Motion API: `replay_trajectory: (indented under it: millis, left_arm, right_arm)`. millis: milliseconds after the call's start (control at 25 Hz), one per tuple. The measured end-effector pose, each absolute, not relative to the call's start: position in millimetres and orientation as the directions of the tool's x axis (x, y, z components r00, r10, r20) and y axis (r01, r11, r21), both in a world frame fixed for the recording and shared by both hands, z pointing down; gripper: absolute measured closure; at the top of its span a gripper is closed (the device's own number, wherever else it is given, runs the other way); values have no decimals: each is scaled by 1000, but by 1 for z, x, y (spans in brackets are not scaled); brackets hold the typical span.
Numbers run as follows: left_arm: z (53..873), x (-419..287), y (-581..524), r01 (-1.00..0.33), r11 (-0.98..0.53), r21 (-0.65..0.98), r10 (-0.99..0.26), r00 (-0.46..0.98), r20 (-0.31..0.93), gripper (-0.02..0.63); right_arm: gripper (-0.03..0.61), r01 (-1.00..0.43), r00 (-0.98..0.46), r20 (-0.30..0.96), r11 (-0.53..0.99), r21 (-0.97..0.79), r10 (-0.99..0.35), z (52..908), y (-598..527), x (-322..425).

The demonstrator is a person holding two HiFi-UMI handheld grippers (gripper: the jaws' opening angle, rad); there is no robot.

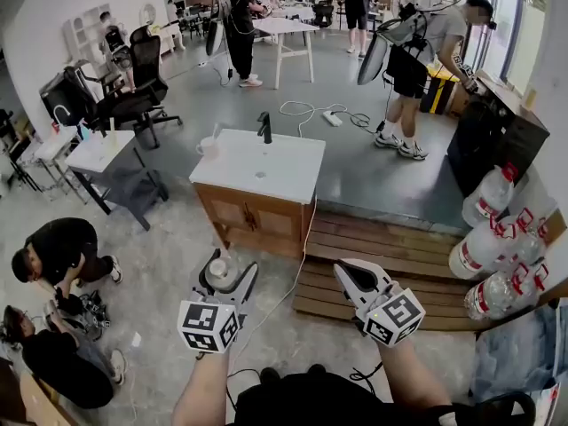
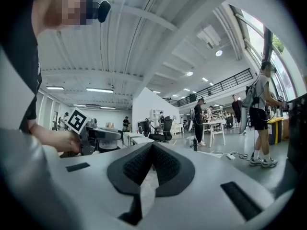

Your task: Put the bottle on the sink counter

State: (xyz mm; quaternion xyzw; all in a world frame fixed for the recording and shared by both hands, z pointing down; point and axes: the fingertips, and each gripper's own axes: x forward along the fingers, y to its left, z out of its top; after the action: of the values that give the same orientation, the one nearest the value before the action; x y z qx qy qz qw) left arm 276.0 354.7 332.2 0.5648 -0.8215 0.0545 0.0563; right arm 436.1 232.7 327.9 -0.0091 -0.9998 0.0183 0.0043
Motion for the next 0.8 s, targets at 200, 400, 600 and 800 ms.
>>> replay_trajectory:
  millis: [200, 400, 600, 800]
  left_arm:
    - [334, 291, 348, -932, 360, -32, -921, -361, 149, 268]
    - [343, 286, 340, -933, 359, -22, -919, -358, 167, 268]
    - [355, 249, 325, -937, 348, 2, -925, -343, 161, 270]
    - [359, 177, 314, -943, 334, 0, -933, -330, 141, 270]
  right_arm:
    - [565, 33, -999, 11, 997, -74, 34, 339, 222, 455]
    - [565, 29, -999, 27, 991, -127, 32, 354, 212, 449]
    - [565, 19, -998, 52, 992, -127, 26, 361, 200, 411]
    - [564, 21, -997, 71, 993, -115, 29, 366, 186, 334]
